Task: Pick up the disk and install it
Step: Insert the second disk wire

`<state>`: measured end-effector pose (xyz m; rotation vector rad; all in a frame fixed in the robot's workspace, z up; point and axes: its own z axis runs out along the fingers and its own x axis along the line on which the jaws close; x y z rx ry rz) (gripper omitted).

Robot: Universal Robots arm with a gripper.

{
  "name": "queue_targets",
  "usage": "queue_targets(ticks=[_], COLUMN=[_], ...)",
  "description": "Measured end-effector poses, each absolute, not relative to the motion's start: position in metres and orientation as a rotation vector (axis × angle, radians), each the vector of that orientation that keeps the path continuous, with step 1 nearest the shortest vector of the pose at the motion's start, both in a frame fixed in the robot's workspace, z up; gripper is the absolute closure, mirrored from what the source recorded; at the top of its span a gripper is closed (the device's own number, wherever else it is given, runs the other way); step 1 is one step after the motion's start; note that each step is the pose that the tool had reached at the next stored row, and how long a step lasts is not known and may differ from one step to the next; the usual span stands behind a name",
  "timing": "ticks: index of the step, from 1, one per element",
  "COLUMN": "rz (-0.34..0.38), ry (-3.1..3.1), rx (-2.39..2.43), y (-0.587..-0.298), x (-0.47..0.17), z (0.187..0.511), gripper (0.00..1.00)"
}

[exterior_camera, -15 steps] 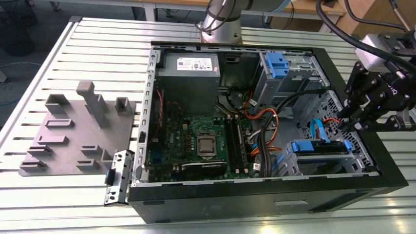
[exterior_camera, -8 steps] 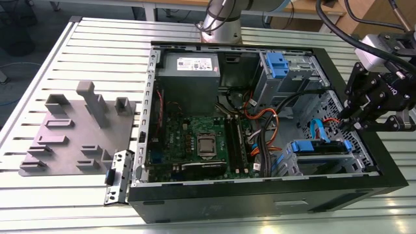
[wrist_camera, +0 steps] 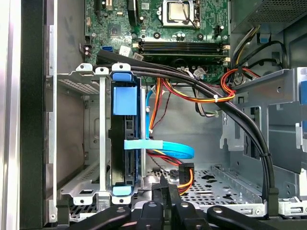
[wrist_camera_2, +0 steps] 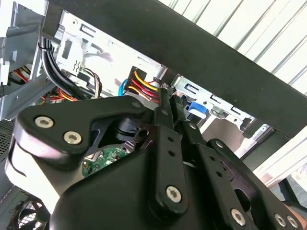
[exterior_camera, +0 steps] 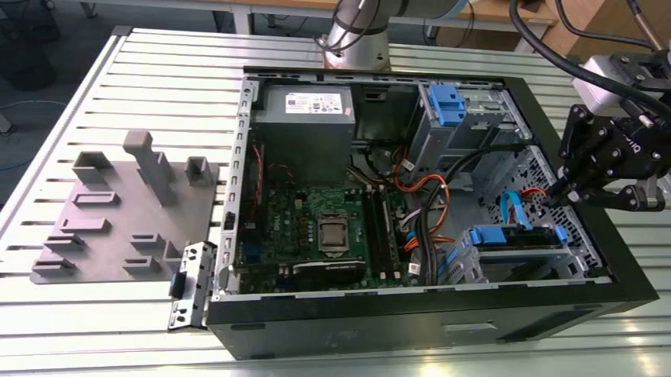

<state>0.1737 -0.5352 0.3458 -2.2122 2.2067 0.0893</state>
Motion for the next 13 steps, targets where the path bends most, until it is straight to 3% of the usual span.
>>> queue_targets(ticks=[13], rz=[0.085], ry=[2.205], rx=[-2.21], y=[-0.5382], x=[0.1651], z=[0.3457], gripper=[0.84])
